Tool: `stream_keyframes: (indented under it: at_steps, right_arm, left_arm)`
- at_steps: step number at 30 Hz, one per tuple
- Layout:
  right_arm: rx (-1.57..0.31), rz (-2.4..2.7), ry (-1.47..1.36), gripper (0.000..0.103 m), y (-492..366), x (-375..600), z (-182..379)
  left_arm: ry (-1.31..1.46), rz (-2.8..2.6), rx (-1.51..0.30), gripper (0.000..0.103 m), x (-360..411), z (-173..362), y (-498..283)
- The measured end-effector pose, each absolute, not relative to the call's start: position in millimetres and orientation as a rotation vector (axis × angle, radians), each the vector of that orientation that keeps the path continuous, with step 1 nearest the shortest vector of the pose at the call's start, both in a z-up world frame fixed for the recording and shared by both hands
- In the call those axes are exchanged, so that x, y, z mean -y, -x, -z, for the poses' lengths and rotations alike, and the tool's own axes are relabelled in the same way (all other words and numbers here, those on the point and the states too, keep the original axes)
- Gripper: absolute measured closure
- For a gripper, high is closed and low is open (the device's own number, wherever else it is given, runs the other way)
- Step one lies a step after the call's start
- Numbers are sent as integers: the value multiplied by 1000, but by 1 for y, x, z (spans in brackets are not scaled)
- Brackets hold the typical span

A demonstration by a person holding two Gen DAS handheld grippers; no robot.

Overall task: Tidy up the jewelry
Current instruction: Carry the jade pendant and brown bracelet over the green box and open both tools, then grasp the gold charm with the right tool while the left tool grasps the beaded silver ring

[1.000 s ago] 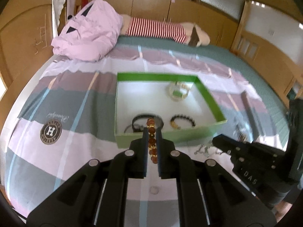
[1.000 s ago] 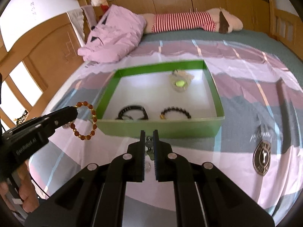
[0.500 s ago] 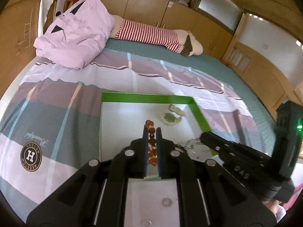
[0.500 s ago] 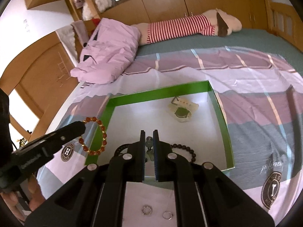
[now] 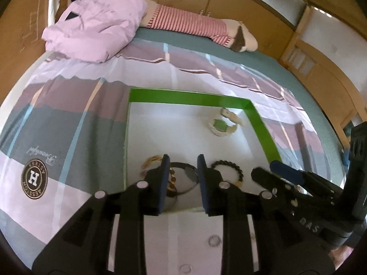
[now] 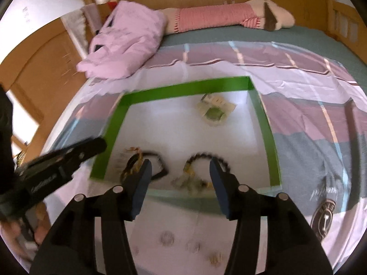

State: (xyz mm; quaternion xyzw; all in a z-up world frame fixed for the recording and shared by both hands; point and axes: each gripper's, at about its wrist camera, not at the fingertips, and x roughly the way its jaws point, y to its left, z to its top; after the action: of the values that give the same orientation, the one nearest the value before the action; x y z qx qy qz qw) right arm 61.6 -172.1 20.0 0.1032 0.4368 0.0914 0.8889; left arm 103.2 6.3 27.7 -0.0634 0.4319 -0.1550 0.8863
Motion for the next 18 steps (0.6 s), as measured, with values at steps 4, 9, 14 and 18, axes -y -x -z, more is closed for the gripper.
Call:
stream_keyframes:
  at_steps: [4, 9, 14, 18]
  right_arm:
    - [-1004, -219, -151, 50, -36, 173, -14]
    - [-1168, -139, -154, 50, -29, 195, 25]
    - [-1269, -150, -228, 50, -16, 210, 46]
    - [-1304, -167, -193, 66, -15, 200, 57]
  left_arm:
    - [15, 359, -926, 79, 9, -34, -70]
    - [-53, 385, -1114, 77, 25, 5, -51]
    - [-134, 396, -1175, 60, 41, 34, -41]
    - [-168, 374, -1200, 60, 53, 45, -41]
